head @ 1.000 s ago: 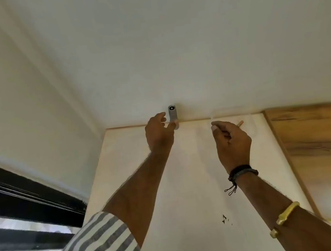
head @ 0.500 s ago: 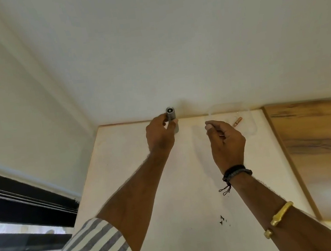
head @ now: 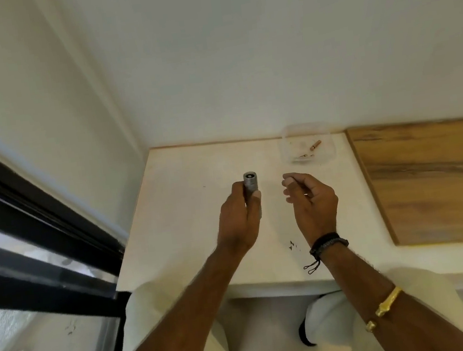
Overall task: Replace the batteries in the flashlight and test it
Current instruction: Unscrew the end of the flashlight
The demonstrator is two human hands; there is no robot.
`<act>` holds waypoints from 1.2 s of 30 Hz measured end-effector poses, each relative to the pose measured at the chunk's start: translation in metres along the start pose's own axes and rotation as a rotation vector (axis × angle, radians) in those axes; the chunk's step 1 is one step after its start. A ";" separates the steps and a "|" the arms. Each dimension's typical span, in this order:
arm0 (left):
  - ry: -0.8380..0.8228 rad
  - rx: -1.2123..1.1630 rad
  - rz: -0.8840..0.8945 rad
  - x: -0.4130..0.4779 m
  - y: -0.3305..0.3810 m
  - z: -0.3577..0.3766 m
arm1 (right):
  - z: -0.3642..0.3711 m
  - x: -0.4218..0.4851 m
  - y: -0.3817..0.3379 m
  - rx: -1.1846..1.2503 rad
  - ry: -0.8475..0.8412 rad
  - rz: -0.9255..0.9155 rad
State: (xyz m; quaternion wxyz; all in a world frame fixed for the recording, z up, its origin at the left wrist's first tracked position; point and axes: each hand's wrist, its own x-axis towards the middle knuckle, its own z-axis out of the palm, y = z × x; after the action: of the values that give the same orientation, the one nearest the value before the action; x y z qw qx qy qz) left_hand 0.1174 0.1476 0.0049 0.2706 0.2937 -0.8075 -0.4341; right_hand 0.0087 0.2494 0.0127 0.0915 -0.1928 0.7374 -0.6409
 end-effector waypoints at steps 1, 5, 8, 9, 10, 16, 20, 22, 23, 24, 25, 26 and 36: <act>-0.009 0.006 0.025 -0.010 0.001 0.000 | -0.004 -0.009 0.000 0.007 -0.016 0.003; -0.099 0.123 0.043 -0.041 0.001 0.001 | -0.021 -0.039 0.003 0.046 -0.088 0.017; -0.160 0.235 0.065 -0.055 0.003 0.002 | -0.030 -0.054 0.002 0.008 -0.161 0.041; -0.176 0.268 0.078 -0.058 0.004 0.002 | -0.033 -0.058 0.003 -0.020 -0.180 0.045; -0.189 0.295 0.092 -0.060 0.005 0.002 | -0.035 -0.060 0.003 -0.043 -0.188 0.047; -0.223 0.423 0.185 -0.063 0.003 -0.001 | -0.041 -0.056 0.012 -0.228 -0.215 0.066; -0.205 0.466 0.197 -0.064 -0.001 -0.001 | -0.041 -0.056 0.017 -0.311 -0.262 0.070; -0.199 0.466 0.194 -0.065 -0.001 0.000 | -0.040 -0.056 0.017 -0.336 -0.259 0.050; -0.197 0.463 0.194 -0.065 -0.002 0.001 | -0.039 -0.056 0.016 -0.350 -0.254 0.036; -0.194 0.458 0.196 -0.065 -0.002 0.001 | -0.038 -0.056 0.016 -0.364 -0.249 0.019; -0.191 0.454 0.197 -0.065 -0.001 0.002 | -0.037 -0.056 0.016 -0.379 -0.249 -0.002; -0.190 0.451 0.197 -0.065 -0.001 0.002 | -0.037 -0.055 0.017 -0.399 -0.255 -0.025; -0.211 0.429 0.156 -0.064 -0.001 0.004 | -0.042 -0.058 0.016 -0.275 -0.350 -0.152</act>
State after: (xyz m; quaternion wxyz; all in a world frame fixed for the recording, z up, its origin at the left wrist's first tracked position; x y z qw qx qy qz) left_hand 0.1588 0.1943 -0.0097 0.1492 0.2343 -0.9252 -0.2588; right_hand 0.0429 0.3127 -0.0031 0.1421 -0.3667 0.7740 -0.4962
